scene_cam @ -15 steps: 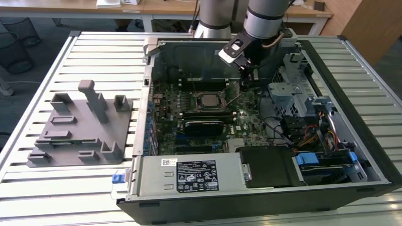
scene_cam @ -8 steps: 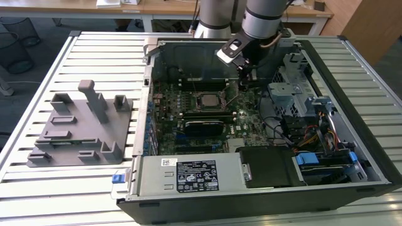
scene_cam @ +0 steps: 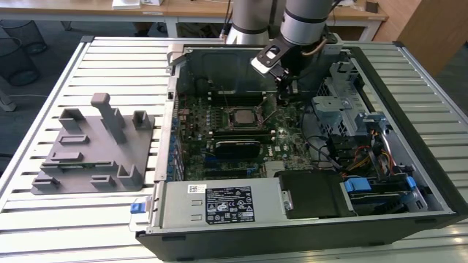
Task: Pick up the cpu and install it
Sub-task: 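Close the cpu cover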
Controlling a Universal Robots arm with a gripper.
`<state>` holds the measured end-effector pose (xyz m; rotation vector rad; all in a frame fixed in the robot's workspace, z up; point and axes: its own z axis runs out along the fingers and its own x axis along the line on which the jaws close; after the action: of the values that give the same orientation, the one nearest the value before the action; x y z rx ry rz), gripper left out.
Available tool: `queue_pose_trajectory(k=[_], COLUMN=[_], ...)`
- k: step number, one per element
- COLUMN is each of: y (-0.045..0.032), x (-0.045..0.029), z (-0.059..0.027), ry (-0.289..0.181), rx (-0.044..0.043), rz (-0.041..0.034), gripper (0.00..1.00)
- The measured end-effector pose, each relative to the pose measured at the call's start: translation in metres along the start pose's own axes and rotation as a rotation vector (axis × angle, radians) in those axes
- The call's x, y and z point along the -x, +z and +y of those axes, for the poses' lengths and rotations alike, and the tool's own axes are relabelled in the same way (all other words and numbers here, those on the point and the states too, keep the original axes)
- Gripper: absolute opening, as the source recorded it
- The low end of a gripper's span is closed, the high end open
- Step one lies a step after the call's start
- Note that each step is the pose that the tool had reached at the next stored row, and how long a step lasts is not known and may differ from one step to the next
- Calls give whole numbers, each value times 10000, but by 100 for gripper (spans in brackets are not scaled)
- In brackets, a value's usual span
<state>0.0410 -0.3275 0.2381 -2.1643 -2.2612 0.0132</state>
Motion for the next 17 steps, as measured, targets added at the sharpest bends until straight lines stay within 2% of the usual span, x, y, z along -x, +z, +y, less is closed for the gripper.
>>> queue_pose_trajectory(k=[6, 17], y=[0, 3], x=[-2, -7], z=[-38, -167], ry=[0, 1], rx=[0, 0], rz=[-1, 0], gripper=[11, 11])
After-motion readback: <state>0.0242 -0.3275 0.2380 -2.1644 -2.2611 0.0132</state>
